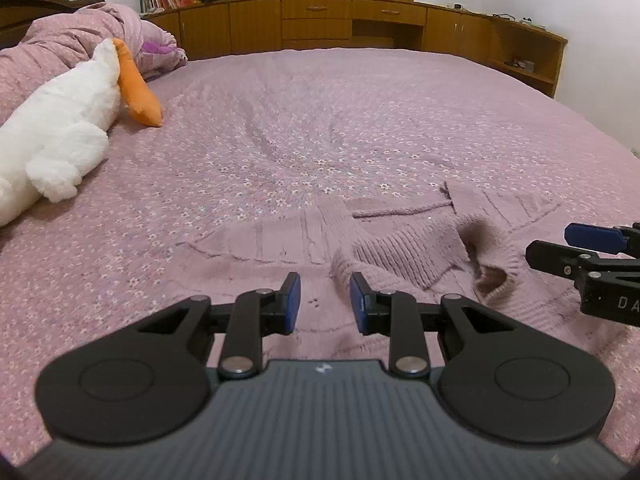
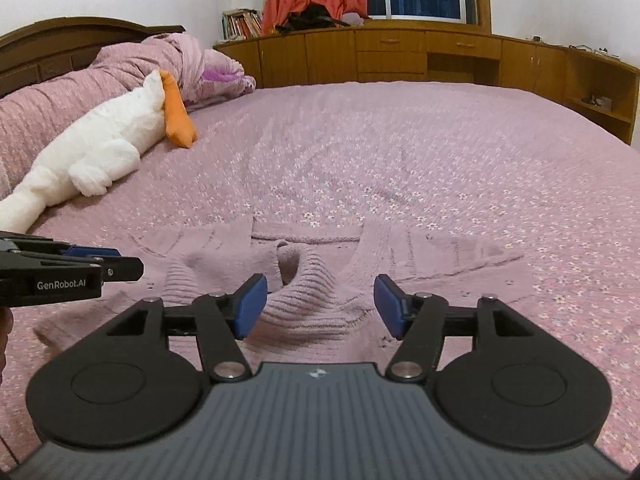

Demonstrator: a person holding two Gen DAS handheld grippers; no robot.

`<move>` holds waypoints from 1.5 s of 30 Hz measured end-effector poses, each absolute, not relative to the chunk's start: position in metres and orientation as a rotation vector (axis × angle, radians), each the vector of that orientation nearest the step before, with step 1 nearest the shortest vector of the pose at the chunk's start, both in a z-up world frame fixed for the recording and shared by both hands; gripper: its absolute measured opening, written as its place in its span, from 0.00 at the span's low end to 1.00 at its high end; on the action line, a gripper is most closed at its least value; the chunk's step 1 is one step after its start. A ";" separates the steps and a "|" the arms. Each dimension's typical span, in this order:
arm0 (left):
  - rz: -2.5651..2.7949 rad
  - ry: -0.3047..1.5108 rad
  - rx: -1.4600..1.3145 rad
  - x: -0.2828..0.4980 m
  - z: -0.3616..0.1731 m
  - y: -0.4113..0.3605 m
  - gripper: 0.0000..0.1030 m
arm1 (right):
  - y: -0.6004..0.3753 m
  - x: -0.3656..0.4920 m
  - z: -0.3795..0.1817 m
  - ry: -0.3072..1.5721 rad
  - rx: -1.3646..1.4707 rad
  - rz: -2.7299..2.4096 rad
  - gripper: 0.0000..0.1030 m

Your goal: Fold small clothes

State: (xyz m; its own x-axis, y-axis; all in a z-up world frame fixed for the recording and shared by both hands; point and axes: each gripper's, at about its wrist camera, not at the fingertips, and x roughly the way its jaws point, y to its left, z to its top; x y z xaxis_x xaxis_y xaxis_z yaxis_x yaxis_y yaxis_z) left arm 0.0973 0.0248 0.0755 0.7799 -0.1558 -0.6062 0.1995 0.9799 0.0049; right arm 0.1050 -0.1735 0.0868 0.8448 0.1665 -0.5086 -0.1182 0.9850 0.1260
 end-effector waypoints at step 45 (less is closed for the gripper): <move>-0.282 0.690 0.188 0.027 0.054 0.010 0.44 | -0.156 0.020 0.061 0.585 -0.115 0.240 0.68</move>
